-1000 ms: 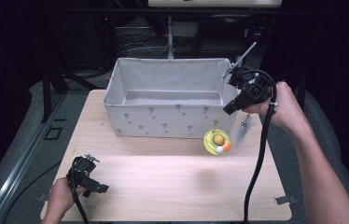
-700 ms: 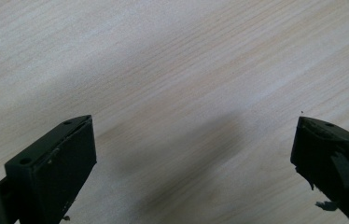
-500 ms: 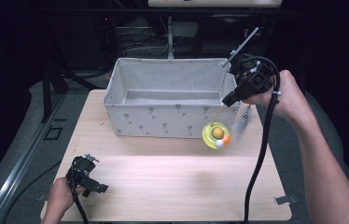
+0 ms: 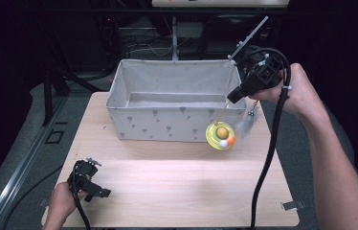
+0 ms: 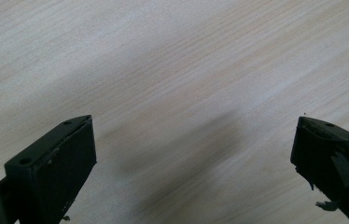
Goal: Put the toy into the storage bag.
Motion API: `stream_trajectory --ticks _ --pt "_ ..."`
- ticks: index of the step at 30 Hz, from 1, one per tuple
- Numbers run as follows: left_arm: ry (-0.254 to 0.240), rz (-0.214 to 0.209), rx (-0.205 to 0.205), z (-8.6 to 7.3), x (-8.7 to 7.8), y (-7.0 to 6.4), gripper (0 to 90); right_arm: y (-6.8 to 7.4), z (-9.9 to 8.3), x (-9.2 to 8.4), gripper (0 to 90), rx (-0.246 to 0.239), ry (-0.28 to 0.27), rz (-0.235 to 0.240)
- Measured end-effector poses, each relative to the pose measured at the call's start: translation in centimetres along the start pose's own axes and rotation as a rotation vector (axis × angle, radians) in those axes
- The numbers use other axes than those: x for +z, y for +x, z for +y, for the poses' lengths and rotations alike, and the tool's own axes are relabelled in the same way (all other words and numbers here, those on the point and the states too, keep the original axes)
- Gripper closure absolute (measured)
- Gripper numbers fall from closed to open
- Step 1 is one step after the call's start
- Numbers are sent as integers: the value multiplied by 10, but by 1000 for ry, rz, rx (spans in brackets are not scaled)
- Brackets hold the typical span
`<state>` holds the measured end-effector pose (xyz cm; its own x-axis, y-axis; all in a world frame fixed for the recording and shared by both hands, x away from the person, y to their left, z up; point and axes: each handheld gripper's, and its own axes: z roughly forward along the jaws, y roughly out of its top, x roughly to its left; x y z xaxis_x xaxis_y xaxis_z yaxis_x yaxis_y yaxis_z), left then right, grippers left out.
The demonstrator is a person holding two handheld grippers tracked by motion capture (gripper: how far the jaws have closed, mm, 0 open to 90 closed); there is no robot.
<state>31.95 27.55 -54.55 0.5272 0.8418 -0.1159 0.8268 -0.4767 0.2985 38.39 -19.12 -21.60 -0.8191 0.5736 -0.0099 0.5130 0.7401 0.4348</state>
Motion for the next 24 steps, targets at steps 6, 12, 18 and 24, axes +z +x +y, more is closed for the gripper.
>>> stream_trajectory --ticks 6,12,18,24 --pt "1 -1 -2 0 0 0 3 1 2 -3 883 -4 -3 -5" --pt "5 -2 5 0 0 0 3 -1 1 -11 883 1 -18 -7" --pt "9 -4 6 0 1 -1 3 -1 5 -19 883 5 -18 -15" --pt "9 -4 5 0 1 0 3 -1 15 -27 883 4 -22 -34"
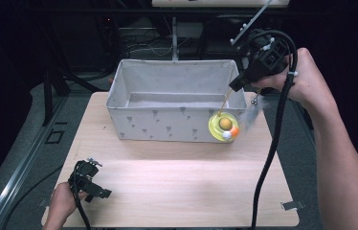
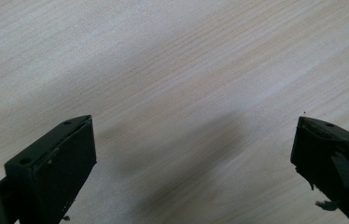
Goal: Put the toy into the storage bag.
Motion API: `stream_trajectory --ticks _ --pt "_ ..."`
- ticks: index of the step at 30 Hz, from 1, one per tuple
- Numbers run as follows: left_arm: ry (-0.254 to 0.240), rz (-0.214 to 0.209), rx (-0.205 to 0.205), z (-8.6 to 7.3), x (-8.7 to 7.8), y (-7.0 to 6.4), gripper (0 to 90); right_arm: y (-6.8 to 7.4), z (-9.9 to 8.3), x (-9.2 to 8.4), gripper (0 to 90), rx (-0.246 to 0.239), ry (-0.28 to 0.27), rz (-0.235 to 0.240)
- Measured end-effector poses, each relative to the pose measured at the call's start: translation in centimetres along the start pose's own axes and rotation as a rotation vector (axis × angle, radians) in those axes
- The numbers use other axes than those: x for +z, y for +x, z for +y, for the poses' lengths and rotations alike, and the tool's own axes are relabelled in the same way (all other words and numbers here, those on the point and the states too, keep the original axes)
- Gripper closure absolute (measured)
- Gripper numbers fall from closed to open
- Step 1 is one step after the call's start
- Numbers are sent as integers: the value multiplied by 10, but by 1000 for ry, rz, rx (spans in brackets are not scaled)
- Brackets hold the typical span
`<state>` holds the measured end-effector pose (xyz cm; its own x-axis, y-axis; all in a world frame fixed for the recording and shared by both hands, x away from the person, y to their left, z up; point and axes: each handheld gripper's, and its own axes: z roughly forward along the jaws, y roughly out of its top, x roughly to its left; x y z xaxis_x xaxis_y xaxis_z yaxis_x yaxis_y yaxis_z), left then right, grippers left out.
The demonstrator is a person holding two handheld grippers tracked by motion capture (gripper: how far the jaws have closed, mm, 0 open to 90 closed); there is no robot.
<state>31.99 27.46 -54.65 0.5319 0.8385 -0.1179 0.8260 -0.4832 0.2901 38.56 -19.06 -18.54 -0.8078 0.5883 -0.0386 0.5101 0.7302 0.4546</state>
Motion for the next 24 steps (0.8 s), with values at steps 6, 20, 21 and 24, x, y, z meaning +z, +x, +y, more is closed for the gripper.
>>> stream_trajectory --ticks 6,20,21,24 --pt "0 -3 0 0 0 -1 3 -3 8 -7 884 8 -12 -11" --pt "7 -8 4 0 1 -1 3 -17 26 -22 884 49 -29 -41" --pt "8 -9 6 0 1 -1 3 -18 28 -22 884 61 -34 -46" --pt "7 -10 6 0 1 -1 3 -25 33 -23 884 93 -39 -65"
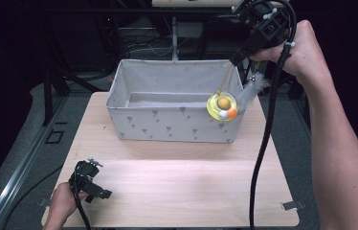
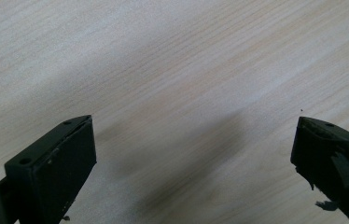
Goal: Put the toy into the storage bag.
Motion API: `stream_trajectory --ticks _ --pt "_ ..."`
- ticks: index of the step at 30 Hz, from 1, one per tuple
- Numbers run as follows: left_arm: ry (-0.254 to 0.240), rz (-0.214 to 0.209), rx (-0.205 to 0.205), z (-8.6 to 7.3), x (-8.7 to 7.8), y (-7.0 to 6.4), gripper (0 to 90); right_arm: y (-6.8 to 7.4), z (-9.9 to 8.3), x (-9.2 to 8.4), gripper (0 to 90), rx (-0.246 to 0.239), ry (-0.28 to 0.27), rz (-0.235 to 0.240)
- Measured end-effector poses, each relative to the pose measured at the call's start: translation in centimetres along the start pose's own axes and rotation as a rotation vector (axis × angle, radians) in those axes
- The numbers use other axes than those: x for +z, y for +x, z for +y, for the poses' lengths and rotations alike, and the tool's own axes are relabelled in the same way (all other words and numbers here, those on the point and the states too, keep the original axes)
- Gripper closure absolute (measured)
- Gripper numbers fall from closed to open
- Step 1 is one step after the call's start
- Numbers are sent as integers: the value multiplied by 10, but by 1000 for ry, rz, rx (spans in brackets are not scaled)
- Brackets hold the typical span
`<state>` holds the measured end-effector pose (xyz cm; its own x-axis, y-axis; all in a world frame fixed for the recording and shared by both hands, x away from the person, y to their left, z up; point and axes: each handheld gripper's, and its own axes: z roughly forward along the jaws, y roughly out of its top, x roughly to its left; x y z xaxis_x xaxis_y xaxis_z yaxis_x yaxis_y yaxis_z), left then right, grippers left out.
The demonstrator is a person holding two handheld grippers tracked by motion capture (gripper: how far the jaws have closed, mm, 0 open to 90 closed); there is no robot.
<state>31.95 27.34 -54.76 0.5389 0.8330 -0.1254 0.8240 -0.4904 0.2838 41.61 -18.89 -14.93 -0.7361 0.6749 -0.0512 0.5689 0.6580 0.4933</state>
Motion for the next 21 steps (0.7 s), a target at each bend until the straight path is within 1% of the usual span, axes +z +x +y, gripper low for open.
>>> stream_trajectory --ticks 2,3,5,6,7,9,10,11,12,15,16,21 --pt "0 0 0 0 0 0 3 -1 1 0 884 5 -6 1" --pt "-2 2 -2 0 0 0 3 -4 5 0 884 10 -5 -13" --pt "-9 -1 0 0 -1 0 3 -5 7 1 884 14 -10 -9" --pt "-10 1 1 0 -1 0 3 -7 10 1 884 19 -9 -30" --pt "-10 1 1 0 -1 0 3 -8 12 1 884 23 -14 -24" --pt "-7 0 1 0 -1 0 3 -9 13 2 884 27 -15 -28" --pt "-7 1 2 0 -1 0 3 -10 15 2 884 32 -14 -39" --pt "-8 0 1 0 -1 0 3 -11 17 3 884 36 -15 -40" --pt "-9 1 1 0 -1 0 3 -12 19 4 884 40 -14 -54" --pt "-17 2 3 1 -2 0 3 -14 22 7 884 44 -14 -54" --pt "-17 2 3 1 -2 -1 3 -15 24 8 884 50 -12 -63" --pt "-13 3 4 1 -1 -1 3 -25 27 15 884 77 -9 -67"
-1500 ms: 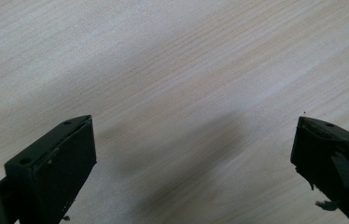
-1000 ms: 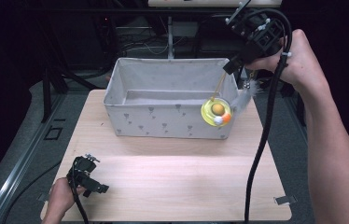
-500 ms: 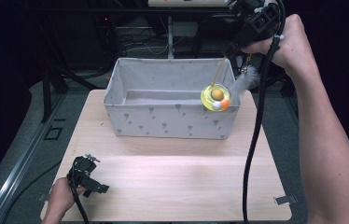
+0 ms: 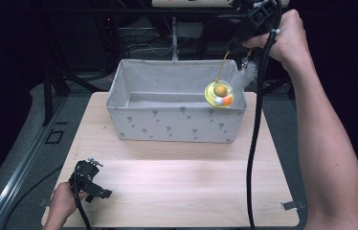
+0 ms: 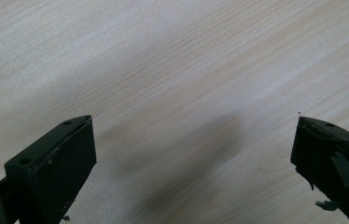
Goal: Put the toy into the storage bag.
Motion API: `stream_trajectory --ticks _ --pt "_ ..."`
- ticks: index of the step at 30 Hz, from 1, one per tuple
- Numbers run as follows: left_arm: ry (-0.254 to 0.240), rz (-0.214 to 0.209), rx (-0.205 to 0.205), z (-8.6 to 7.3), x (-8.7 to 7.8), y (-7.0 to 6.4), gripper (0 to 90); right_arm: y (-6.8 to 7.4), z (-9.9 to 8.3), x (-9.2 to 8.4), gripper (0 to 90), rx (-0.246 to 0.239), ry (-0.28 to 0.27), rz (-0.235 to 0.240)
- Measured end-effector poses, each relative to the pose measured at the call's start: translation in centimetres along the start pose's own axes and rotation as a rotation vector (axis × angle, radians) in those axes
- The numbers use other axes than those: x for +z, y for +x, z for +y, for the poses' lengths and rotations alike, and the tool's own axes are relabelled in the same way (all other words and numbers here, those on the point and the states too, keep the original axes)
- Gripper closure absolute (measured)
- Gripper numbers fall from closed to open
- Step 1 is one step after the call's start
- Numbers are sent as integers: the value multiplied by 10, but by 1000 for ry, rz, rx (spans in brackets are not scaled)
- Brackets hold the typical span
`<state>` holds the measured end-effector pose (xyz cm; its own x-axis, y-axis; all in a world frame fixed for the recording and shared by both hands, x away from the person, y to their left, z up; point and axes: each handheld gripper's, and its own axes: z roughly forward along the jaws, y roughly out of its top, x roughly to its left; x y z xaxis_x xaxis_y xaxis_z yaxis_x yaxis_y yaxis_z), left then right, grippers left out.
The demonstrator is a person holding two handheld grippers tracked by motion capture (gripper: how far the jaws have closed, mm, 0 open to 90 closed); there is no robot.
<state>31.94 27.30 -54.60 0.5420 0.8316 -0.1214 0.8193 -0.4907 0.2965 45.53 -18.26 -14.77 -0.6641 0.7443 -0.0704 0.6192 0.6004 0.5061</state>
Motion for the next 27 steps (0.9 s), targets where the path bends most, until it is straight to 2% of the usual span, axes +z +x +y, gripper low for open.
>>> stream_trajectory --ticks 9,13,27 --pt "3 -4 12 1 1 -1 3 -17 2 12 884 46 -27 -18" --pt "3 -4 9 0 1 -1 3 -23 4 25 884 60 -30 -29" --pt "4 -3 21 2 1 -1 3 -32 8 59 883 88 -24 -32"
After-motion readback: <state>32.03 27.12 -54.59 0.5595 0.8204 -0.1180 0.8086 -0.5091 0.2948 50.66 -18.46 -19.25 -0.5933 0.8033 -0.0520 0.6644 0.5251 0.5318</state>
